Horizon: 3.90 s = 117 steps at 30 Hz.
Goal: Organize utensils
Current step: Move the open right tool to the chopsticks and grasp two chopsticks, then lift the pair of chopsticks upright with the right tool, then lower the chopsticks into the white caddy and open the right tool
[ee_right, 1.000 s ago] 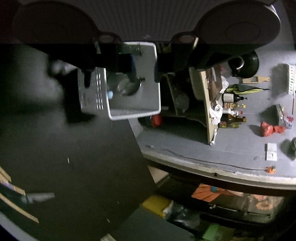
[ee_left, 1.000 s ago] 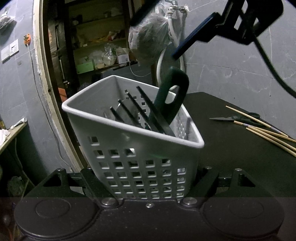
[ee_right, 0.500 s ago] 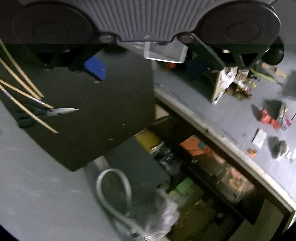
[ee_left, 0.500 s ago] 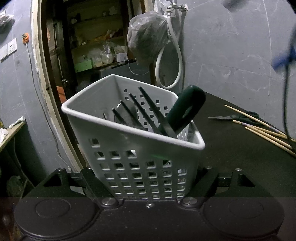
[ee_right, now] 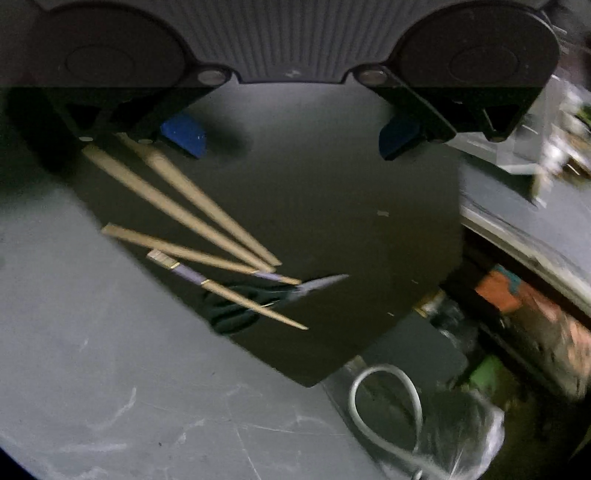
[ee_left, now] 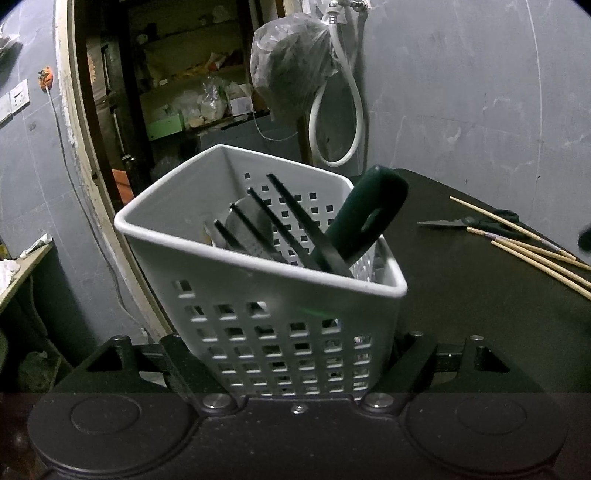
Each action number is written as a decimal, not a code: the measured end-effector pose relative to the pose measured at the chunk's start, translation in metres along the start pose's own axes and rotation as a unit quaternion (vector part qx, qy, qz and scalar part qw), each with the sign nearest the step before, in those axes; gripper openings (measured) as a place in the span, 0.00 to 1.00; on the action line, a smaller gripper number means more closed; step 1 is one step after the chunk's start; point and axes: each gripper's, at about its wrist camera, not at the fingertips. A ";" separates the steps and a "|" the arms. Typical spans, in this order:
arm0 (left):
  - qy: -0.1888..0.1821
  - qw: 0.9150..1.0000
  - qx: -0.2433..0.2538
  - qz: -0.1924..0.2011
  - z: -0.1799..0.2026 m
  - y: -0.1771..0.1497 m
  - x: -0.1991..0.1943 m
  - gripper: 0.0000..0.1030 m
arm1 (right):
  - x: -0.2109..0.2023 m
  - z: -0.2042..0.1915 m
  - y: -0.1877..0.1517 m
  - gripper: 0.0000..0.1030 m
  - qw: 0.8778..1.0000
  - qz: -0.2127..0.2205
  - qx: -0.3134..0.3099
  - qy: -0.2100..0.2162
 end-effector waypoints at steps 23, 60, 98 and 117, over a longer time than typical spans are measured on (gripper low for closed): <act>0.012 1.000 0.002 -0.007 0.009 0.003 0.001 0.80 | 0.076 0.013 -0.003 0.77 0.978 0.034 -0.185 -0.094; 0.007 1.000 0.009 -0.004 0.008 0.001 0.001 0.80 | 0.068 -0.038 -0.035 0.49 0.956 -0.054 -0.284 -0.051; 0.003 1.000 0.005 -0.005 0.005 0.002 0.002 0.81 | 0.054 -0.003 0.008 0.13 0.982 -0.030 -0.136 0.123; 0.002 1.000 0.005 -0.004 0.005 0.002 0.003 0.81 | -0.003 -0.046 0.030 0.13 0.952 0.133 -0.162 0.224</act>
Point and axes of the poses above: each gripper's, at about its wrist camera, not at the fingertips, and x roughly the way its jaws point, z to its right, y to its top, and after that the axes turned 4 degrees about -z, right-handed
